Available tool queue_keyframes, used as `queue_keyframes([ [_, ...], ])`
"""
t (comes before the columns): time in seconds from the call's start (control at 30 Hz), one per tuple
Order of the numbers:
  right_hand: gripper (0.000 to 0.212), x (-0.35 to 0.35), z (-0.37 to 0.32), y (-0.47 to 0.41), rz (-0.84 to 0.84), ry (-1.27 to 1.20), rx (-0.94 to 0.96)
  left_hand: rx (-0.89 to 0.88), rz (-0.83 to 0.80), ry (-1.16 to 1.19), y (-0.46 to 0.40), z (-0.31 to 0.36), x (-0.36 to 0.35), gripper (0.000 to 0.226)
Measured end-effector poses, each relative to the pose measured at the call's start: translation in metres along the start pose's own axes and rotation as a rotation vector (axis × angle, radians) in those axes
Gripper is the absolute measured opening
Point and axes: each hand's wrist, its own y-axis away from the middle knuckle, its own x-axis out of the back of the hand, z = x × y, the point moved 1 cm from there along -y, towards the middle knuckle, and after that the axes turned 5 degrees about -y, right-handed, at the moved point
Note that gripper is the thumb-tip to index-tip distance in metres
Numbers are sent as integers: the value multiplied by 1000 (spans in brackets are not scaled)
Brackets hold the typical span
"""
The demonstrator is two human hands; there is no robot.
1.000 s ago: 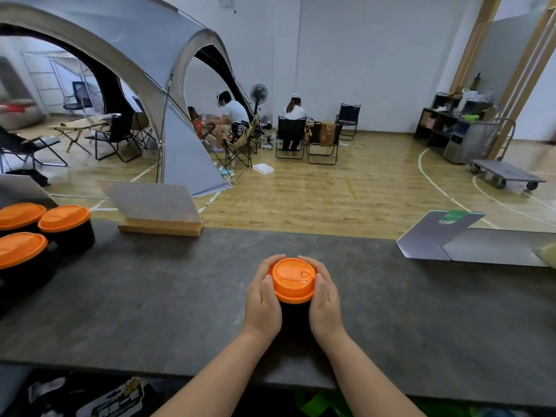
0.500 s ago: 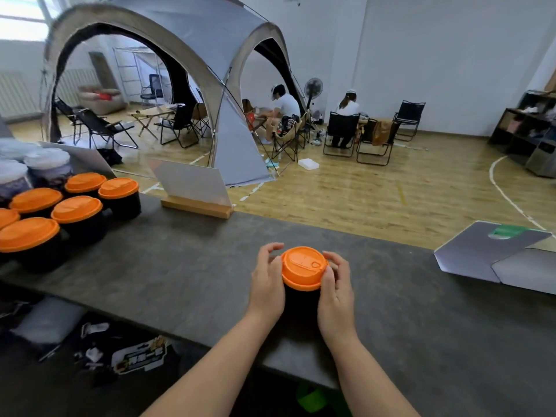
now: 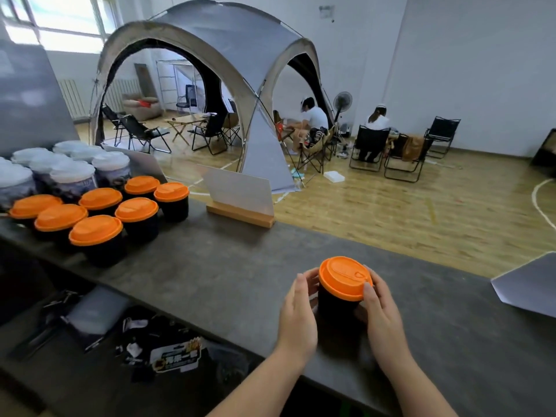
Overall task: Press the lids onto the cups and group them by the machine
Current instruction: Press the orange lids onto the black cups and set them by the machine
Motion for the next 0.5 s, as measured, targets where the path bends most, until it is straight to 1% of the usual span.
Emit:
queue_keyframes([
  [0.07, 39, -22, -8, -5, -27, -15, 14, -46, -36, -3, -7, 9, 19, 44],
  [0.17, 37, -71, -17, -19, -59, -47, 39, -108, -57, -6, -27, 24, 55, 53],
  [0.23, 35, -111, -19, -34, -71, -94, 42, -127, -26, 5, -50, 32, 83, 54],
  [0.37, 26, -191, -11, -66, -92, -117, 15, -124, 55, 46, -103, 44, 140, 46],
  [0.43, 26, -227, -3, -80, -109, -120, -22, -113, 62, 45, -129, 50, 167, 45],
  [0.5, 30, -260, 4, -92, -117, -106, -58, -93, 64, 42, -152, 54, 191, 46],
])
